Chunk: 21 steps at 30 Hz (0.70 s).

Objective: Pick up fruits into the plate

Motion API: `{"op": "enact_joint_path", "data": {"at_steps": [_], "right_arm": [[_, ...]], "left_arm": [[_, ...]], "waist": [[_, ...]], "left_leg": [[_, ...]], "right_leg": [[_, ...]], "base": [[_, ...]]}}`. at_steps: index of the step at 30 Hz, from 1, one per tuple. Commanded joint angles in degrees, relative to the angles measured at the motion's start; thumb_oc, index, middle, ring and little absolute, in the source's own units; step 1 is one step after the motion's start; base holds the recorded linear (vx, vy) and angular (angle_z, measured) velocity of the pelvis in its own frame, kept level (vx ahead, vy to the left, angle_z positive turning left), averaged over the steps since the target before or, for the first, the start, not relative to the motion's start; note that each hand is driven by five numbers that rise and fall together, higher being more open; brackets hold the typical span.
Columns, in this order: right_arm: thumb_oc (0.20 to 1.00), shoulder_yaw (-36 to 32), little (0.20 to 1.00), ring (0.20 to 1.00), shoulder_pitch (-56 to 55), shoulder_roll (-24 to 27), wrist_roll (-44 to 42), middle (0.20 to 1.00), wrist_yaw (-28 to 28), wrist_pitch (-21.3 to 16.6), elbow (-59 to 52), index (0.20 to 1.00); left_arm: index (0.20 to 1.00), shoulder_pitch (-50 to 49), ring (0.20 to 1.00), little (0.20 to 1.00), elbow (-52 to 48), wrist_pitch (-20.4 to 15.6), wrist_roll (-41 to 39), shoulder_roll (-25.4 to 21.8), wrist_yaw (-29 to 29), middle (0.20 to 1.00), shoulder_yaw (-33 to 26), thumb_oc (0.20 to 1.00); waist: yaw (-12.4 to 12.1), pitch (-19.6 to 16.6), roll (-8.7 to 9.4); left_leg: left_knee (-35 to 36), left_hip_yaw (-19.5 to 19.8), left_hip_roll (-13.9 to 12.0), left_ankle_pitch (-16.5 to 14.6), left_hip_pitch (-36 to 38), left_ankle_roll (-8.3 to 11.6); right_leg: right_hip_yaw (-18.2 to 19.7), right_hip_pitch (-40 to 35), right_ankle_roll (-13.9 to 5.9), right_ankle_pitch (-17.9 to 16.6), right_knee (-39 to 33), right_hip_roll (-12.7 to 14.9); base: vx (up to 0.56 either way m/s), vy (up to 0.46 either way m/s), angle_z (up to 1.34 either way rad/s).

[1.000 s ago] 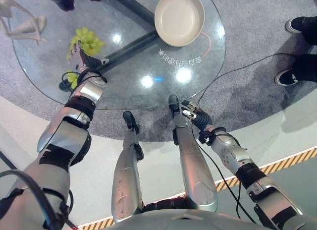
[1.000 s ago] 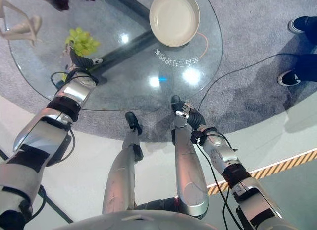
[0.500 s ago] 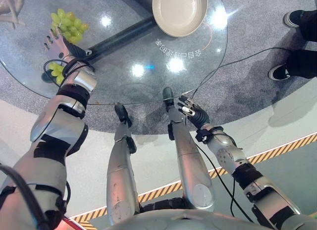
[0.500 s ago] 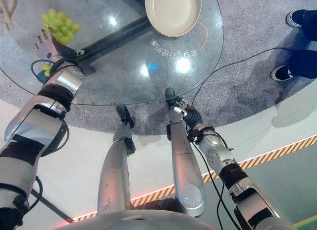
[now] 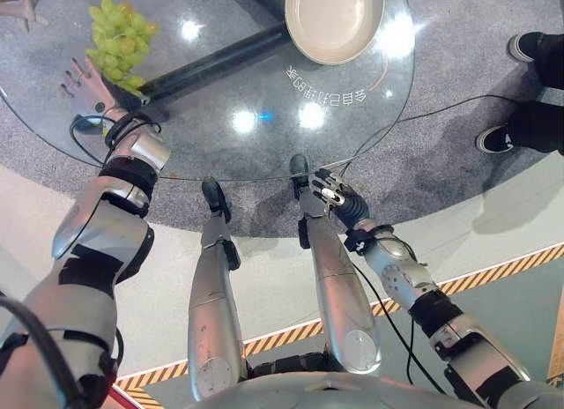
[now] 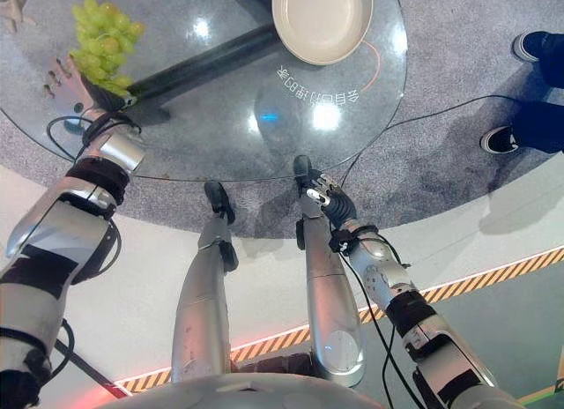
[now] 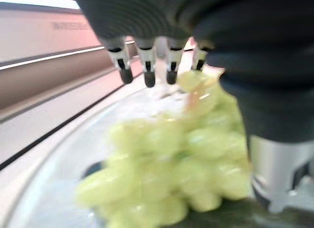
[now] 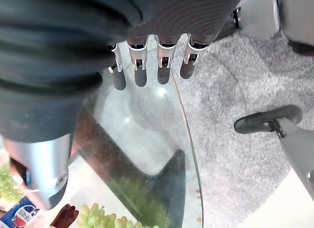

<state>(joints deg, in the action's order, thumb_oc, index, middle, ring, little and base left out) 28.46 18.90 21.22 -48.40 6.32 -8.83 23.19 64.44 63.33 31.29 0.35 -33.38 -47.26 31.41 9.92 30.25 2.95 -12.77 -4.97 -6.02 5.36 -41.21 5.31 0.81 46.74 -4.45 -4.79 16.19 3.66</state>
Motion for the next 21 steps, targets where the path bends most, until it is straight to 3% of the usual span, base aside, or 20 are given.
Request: {"op": "enact_joint_path", "data": {"at_steps": [1, 13, 21], "right_arm": [[1.000, -0.86, 1.000, 1.000, -3.00, -1.38, -0.89, 1.000, -0.42, -1.43, -4.25, 1.000], [1.000, -1.23, 1.000, 1.000, -2.22, -1.18, -1.06, 1.000, -1.17, -0.43, -5.36, 1.000], [1.000, -0.48, 1.000, 1.000, -1.68, -0.85, -1.56, 1.000, -1.16, -0.12, -4.98, 1.000]], "left_arm": [[1.000, -3.53, 1.000, 1.000, -1.04, 0.76, -2.70, -4.52, -3.86, 1.000, -4.20, 1.000], [1.000, -6.74, 1.000, 1.000, -1.24, -0.50, -6.58, -3.81, -2.73, 1.000, -5.91, 1.000], [1.000, -3.68, 1.000, 1.000, -1.70, -5.55, -9.56, -3.13, -2.20, 1.000, -5.71, 1.000]], "waist": [[-0.91, -0.46, 0.87], [-1.27, -0.46, 0.72], [-0.60, -0.46, 1.07]], "left_leg": [[-2.42, 1.22, 6.68, -4.83, -0.13, -2.83], [-2.21, 1.22, 6.63, -4.34, -0.43, -2.77], [-2.35, 0.44, 6.43, -4.37, -0.89, -2.76]], "right_leg": [[-2.25, -0.38, 2.54, 5.49, 3.74, -5.75], [-2.55, -0.06, 2.46, 5.11, 3.63, -5.65], [-2.24, 0.63, 2.47, 4.99, 3.81, -5.98]], "base": [[-0.01, 0.010, 0.04], [-0.01, 0.005, 0.04], [0.00, 0.000, -0.01]]}}
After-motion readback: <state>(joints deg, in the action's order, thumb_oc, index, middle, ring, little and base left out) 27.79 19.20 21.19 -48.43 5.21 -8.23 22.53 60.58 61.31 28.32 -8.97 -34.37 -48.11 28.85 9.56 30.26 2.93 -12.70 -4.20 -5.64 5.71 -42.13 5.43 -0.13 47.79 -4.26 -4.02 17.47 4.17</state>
